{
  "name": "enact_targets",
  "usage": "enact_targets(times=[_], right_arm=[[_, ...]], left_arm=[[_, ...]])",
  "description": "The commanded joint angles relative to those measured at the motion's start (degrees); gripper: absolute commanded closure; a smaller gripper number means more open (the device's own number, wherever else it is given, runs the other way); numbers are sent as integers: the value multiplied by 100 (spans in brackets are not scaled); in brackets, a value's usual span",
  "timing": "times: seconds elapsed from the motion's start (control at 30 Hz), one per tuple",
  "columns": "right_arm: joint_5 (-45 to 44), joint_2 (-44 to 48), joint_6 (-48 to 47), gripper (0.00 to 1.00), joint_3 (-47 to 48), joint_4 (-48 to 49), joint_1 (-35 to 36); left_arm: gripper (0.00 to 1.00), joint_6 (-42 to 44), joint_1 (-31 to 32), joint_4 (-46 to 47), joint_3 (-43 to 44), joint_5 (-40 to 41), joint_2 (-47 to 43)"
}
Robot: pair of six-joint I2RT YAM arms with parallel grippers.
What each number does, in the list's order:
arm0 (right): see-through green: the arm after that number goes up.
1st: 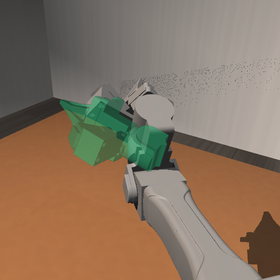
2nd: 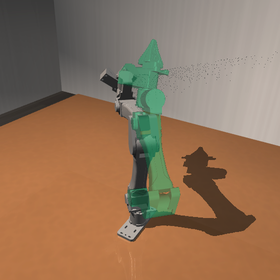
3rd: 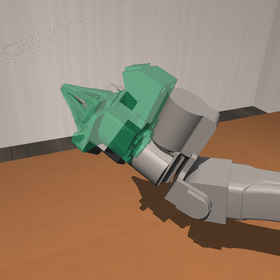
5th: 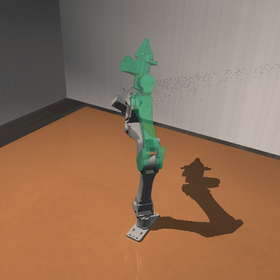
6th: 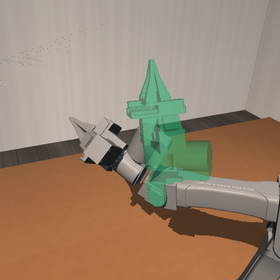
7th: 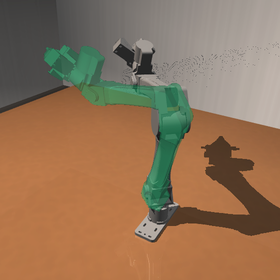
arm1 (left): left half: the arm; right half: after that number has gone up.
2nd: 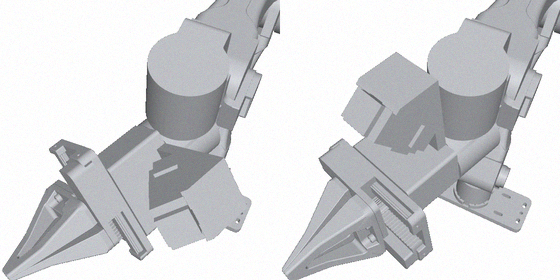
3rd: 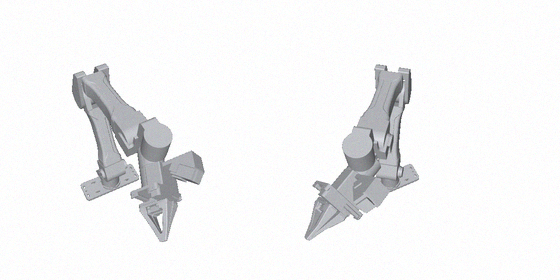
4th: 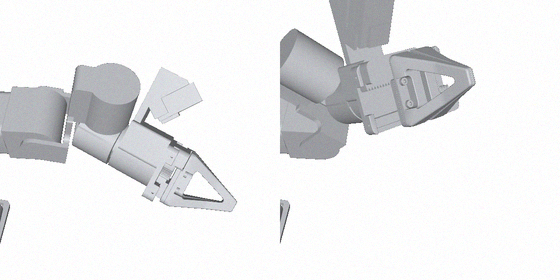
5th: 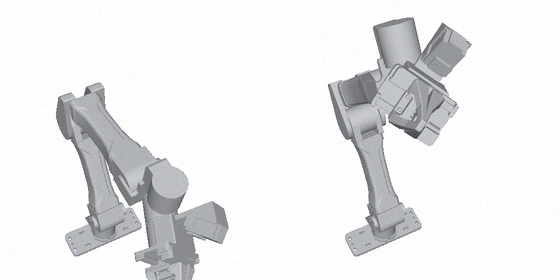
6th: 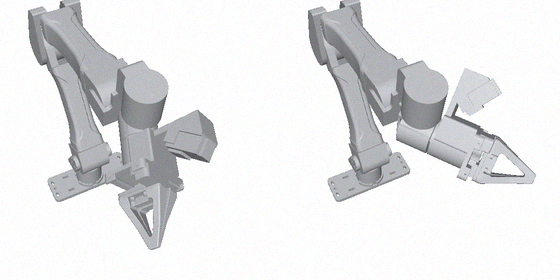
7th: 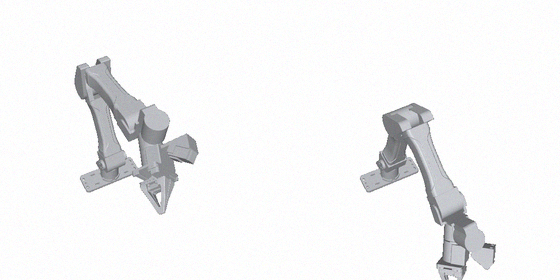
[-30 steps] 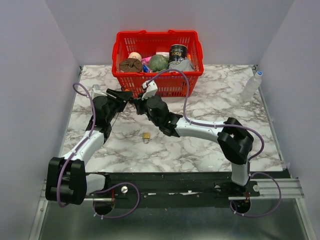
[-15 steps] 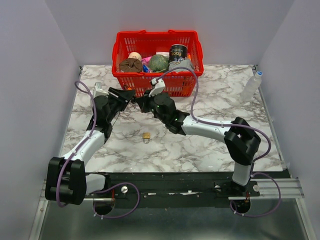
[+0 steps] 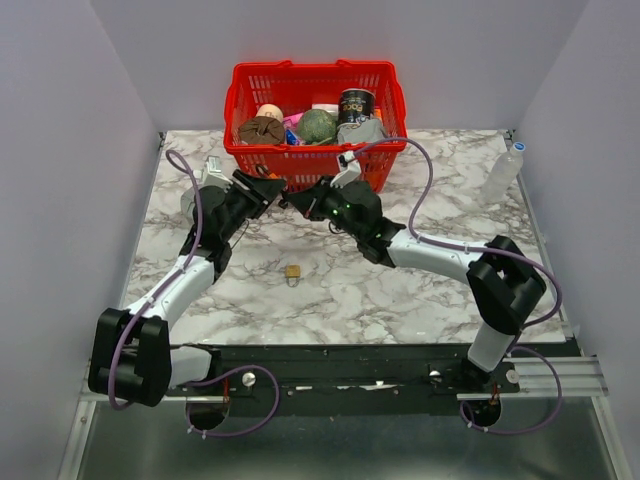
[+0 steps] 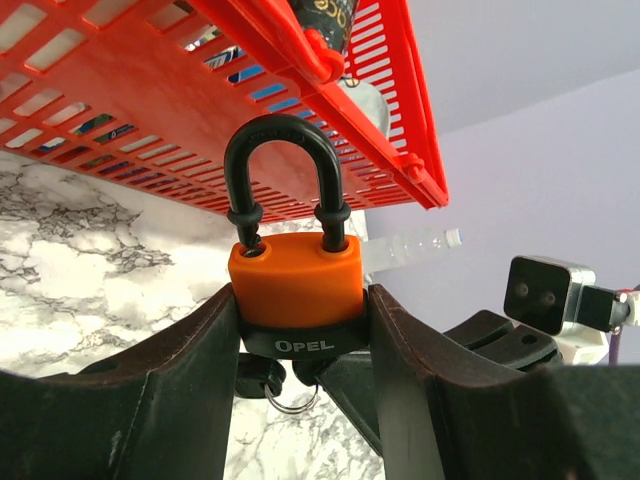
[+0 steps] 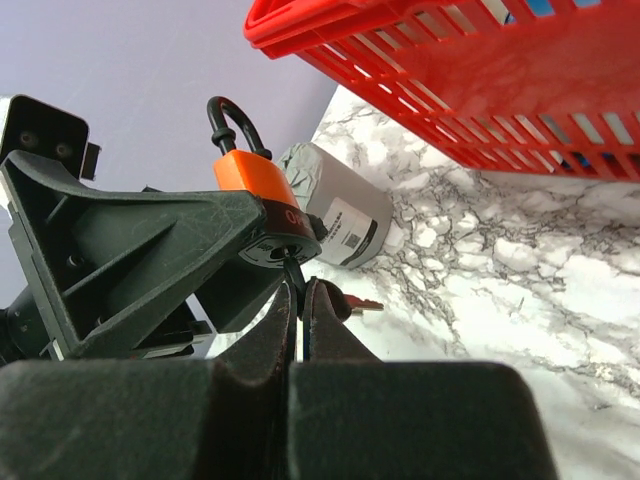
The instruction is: Unlock with the key
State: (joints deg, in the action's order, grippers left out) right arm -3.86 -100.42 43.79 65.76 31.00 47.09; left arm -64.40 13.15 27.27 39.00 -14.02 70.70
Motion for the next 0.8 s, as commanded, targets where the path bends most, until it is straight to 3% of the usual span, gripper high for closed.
enact_targets(times=[0.0,0.2,0.3,0.43,0.53,0.7,0.77], right_arm=[[-651,66,315,99,-72,767,-341],[-695,382,-125,99,-300,732,-332],[-652,637,-186,92,-607,643,-341],[-353,1041,-266,64,-1213,862,-332],[-291,1656,-266,46,-2214,1354,-280],[-423,2833,-643,28,-3173,1075,-288],[-379,3308,-949,18,-3139,470,-297]], left_arm=[[100,296,478,-90,222,-1454,-82],[100,805,487,-467,459,-1332,-249],[100,1147,487,-888,608,-1086,-363],[100,1473,487,-1425,793,-839,-390],[100,1544,487,-1478,793,-760,-399],[100,1720,522,-1575,837,-707,-399],[100,1869,636,-1619,863,-803,-390]])
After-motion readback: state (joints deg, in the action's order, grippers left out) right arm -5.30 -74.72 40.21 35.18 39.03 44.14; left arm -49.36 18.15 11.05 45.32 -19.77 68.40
